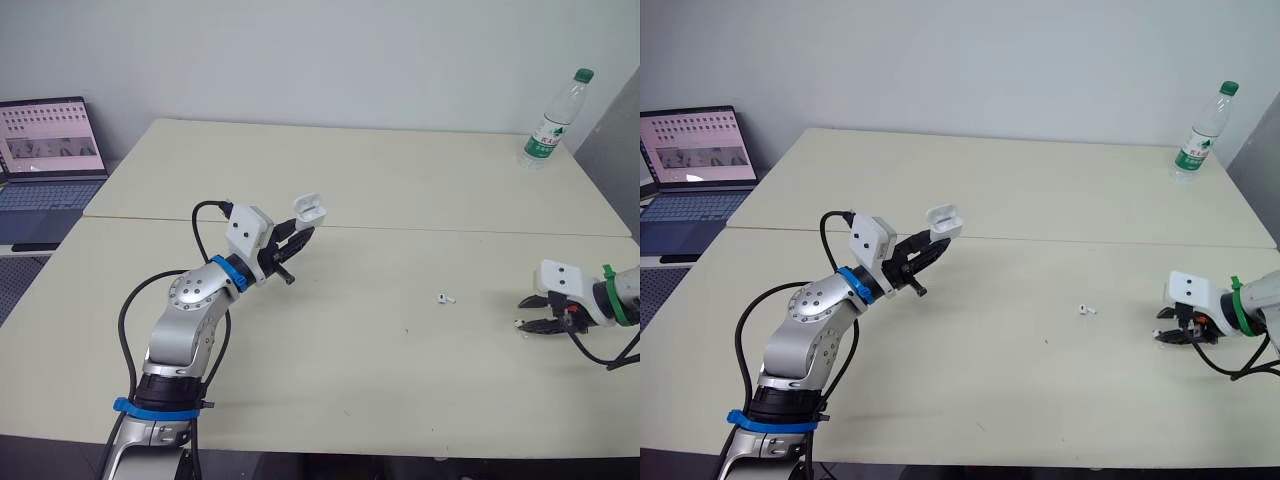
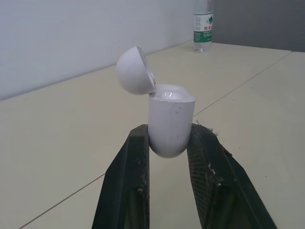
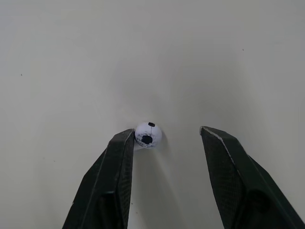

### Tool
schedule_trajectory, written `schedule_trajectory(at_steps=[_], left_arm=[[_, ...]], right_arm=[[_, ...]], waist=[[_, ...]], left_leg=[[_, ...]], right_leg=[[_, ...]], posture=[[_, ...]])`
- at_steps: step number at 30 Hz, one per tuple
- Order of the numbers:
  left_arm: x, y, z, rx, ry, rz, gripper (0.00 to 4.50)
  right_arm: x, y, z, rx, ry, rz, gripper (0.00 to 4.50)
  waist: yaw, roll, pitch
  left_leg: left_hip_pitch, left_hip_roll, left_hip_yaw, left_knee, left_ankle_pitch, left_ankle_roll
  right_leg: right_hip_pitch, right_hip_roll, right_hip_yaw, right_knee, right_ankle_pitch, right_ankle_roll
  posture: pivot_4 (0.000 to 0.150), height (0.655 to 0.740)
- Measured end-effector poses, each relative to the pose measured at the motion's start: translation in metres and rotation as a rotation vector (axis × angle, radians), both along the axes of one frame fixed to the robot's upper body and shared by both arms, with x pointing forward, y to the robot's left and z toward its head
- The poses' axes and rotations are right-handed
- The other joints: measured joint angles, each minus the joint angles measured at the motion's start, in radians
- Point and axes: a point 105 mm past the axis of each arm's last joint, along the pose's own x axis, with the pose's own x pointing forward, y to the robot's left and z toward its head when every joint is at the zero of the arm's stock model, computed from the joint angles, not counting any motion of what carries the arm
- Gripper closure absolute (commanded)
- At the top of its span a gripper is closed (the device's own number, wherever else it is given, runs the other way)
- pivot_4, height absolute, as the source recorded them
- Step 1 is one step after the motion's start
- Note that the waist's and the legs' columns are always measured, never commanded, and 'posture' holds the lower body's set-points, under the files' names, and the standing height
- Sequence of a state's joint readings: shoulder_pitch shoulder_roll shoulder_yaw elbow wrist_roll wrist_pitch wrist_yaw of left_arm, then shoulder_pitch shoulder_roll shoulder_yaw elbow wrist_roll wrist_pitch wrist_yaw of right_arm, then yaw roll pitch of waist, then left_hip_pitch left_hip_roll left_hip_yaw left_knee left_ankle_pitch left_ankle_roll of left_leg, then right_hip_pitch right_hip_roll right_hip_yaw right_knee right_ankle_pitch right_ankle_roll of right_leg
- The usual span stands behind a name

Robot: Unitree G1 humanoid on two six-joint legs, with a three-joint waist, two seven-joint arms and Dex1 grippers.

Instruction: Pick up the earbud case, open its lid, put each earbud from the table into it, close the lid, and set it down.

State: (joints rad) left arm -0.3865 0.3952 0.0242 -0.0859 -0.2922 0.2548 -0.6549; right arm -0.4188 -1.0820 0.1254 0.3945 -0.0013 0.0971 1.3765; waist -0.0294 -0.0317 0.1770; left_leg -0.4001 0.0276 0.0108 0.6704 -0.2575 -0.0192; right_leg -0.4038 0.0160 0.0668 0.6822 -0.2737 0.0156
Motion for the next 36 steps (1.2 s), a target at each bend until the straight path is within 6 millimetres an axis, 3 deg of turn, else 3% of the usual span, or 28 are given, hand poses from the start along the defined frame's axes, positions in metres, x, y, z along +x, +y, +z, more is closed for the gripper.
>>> schedule_trajectory(at_steps=[22,25,31,36], left_arm=[[0.000,-0.001,-0.001,-0.003,0.000,-0.007,3.75],[-0.001,-0.001,-0.002,-0.005,0.005,-0.005,3.75],[0.000,-0.001,-0.004,-0.008,0.012,-0.004,3.75],[-0.001,-0.007,-0.006,-0.017,0.019,-0.018,3.75]], right_arm=[[0.002,0.004,0.010,0.051,0.026,-0.057,2.26],[-0.006,0.003,0.013,0.072,0.050,-0.112,2.26],[-0.022,-0.004,0.001,0.046,0.089,-0.214,2.26],[-0.028,0.001,0.000,0.059,0.073,-0.264,2.26]], waist=[[0.000,0.000,0.000],[0.001,0.000,0.000],[0.001,0.000,0.000],[0.001,0.000,0.000]], left_leg=[[0.000,0.000,0.000,0.000,0.000,0.000],[-0.001,0.000,-0.001,0.000,0.000,0.000],[0.000,0.000,0.000,0.000,0.000,0.000],[0.000,0.000,0.000,0.000,0.000,0.000]], right_leg=[[0.000,0.000,0.000,0.000,0.000,0.000],[0.000,0.000,0.000,0.000,0.000,0.000],[0.000,0.000,0.000,0.000,0.000,0.000],[0.000,0.000,0.000,0.000,0.000,0.000]], posture=[[0.150,0.7400],[0.150,0.7400],[0.150,0.7400],[0.150,0.7400]])
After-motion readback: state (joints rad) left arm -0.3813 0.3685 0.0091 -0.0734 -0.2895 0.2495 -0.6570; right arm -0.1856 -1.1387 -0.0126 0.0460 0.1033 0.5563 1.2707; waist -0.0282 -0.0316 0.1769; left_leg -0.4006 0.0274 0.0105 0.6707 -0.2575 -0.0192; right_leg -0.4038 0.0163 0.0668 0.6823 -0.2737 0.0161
